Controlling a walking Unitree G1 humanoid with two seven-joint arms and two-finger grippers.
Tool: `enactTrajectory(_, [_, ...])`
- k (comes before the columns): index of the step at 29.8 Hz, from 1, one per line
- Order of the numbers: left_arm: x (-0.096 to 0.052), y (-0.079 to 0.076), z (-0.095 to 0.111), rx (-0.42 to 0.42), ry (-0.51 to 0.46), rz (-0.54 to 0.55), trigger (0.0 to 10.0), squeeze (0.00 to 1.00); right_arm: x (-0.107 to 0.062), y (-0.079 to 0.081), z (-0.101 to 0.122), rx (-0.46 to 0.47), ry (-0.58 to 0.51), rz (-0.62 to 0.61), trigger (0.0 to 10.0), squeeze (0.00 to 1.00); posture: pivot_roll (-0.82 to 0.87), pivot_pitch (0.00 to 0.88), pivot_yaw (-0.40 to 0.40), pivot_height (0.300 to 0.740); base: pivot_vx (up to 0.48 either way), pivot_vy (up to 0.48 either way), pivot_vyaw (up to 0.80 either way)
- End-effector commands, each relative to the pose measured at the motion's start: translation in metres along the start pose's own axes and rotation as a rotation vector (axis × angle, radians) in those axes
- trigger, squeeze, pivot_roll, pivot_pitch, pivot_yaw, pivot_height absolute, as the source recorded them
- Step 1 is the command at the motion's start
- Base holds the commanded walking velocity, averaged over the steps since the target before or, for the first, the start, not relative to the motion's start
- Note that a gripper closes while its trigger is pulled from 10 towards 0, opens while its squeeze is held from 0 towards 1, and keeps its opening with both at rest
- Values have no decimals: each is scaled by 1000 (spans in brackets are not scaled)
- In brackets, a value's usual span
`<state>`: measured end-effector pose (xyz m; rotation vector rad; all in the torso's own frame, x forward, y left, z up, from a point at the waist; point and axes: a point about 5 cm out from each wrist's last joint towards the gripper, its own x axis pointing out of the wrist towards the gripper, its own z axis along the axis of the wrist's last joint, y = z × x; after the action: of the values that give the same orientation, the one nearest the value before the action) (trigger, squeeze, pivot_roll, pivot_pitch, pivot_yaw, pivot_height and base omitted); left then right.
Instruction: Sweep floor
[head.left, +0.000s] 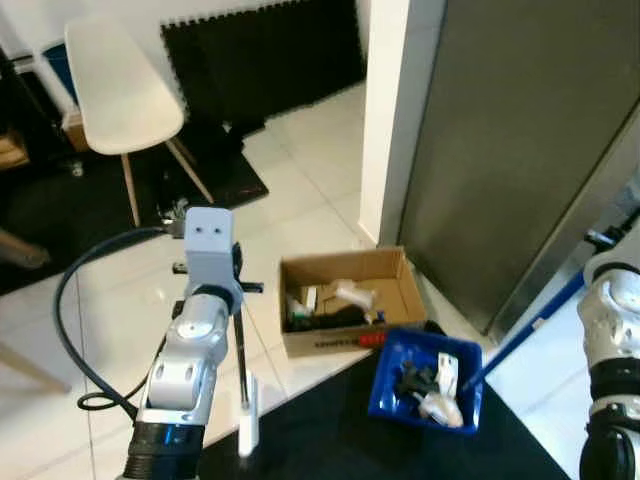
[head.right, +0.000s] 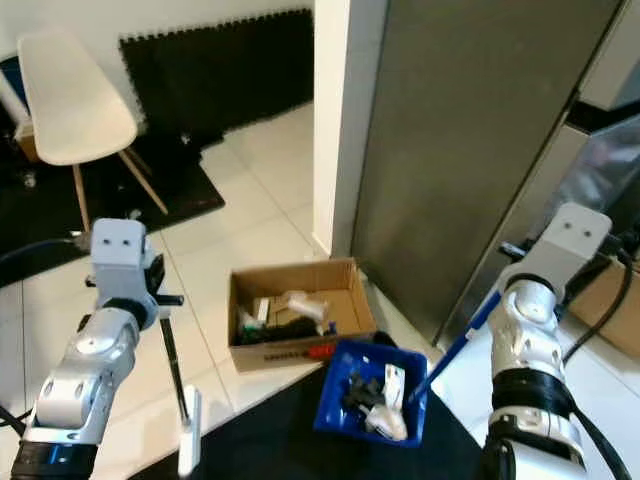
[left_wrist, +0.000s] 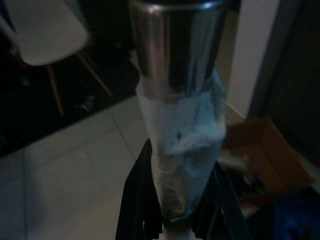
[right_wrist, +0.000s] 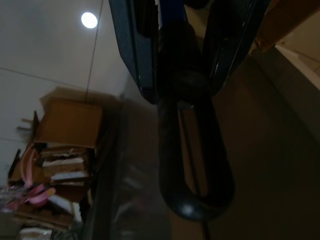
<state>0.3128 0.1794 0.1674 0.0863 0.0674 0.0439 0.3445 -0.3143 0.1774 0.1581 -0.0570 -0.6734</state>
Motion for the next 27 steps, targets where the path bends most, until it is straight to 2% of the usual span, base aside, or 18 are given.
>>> enactTrajectory(1, [-1, 3, 4, 25, -26, 11, 10000, 0, 2, 1, 10, 41, -39, -2, 10000, 0, 40, 91, 41, 740, 480, 0, 0])
enactTrajectory(7, [0, 2, 4, 26, -20, 12, 10000, 0, 2, 1, 10, 40, -42, -6, 10000, 0, 40, 93, 42, 740, 468, 0, 0])
enactTrajectory(15, [0, 1, 3, 23, -13, 2, 10000, 0, 3, -5, 15, 26, -74, -21, 10000, 0, 41, 92, 44, 740, 0, 0, 0])
enactTrajectory(22, [1, 0, 2, 26, -7, -5, 10000, 0, 14, -23, 42, -45, -170, -59, 10000, 0, 36, 93, 46, 740, 0, 0, 0])
enactTrajectory(27, [1, -1, 2, 25, -5, -5, 10000, 0, 16, -30, 43, -83, -178, -71, 10000, 0, 36, 92, 46, 740, 0, 0, 0])
